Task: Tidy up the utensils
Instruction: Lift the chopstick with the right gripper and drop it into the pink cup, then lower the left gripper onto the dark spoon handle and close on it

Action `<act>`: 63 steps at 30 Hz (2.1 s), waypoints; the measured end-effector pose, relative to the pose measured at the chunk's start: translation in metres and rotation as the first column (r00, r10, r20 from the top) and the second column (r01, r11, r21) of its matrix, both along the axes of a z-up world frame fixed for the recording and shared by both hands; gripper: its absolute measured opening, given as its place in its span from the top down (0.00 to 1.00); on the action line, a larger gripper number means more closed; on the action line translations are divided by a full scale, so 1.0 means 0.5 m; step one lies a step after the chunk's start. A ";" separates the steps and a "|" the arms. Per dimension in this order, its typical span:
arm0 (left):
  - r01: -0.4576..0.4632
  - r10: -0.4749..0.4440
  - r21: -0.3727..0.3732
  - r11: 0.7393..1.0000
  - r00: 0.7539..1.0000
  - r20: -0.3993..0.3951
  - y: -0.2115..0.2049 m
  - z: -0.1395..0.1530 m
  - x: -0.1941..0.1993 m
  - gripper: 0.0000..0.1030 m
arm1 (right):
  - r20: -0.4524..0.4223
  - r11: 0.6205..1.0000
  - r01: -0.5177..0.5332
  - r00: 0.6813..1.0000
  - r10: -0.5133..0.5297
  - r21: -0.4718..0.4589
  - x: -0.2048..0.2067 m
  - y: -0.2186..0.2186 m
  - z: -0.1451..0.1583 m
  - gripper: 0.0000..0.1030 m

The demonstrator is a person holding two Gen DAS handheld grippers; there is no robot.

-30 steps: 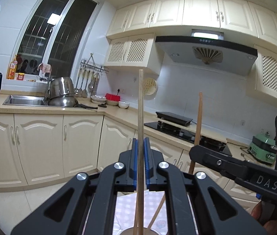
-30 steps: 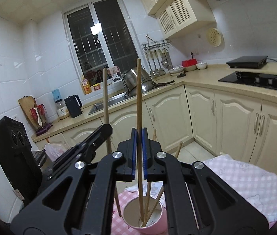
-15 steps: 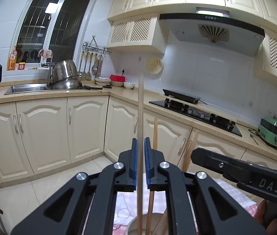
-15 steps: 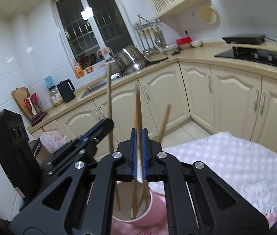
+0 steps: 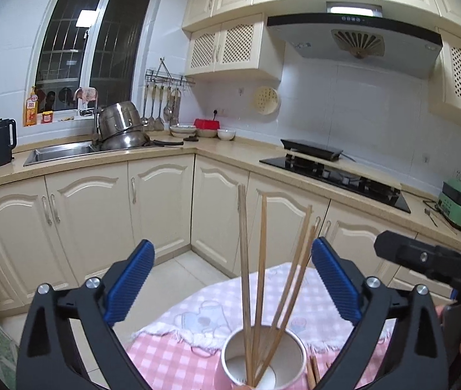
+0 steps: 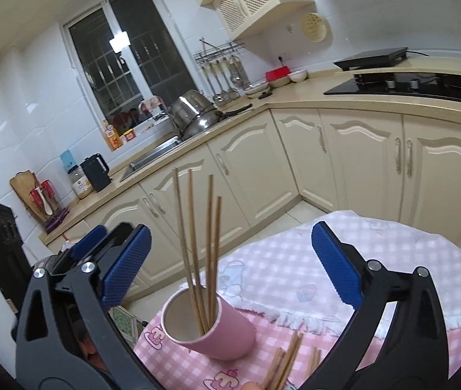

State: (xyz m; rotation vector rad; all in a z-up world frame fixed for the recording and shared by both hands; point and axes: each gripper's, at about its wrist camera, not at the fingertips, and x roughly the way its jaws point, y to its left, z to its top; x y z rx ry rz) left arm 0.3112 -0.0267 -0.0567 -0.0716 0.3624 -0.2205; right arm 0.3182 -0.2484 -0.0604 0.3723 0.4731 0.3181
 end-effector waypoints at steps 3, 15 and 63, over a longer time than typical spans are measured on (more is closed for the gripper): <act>-0.008 0.009 0.025 1.000 1.000 -0.018 -0.003 0.011 -0.018 0.07 | -0.007 1.000 0.009 1.000 -0.009 -0.009 -0.012 -0.012 0.004 0.06; -0.009 0.012 0.075 0.997 0.999 -0.032 -0.011 0.051 -0.087 0.07 | -0.009 0.999 0.014 1.000 -0.014 -0.036 -0.073 -0.040 0.027 0.06; 0.211 -0.067 0.182 0.961 0.808 -0.586 -0.097 -0.286 -0.141 0.07 | -0.541 0.955 -0.166 0.841 0.007 -0.244 -0.153 -0.071 -0.231 0.06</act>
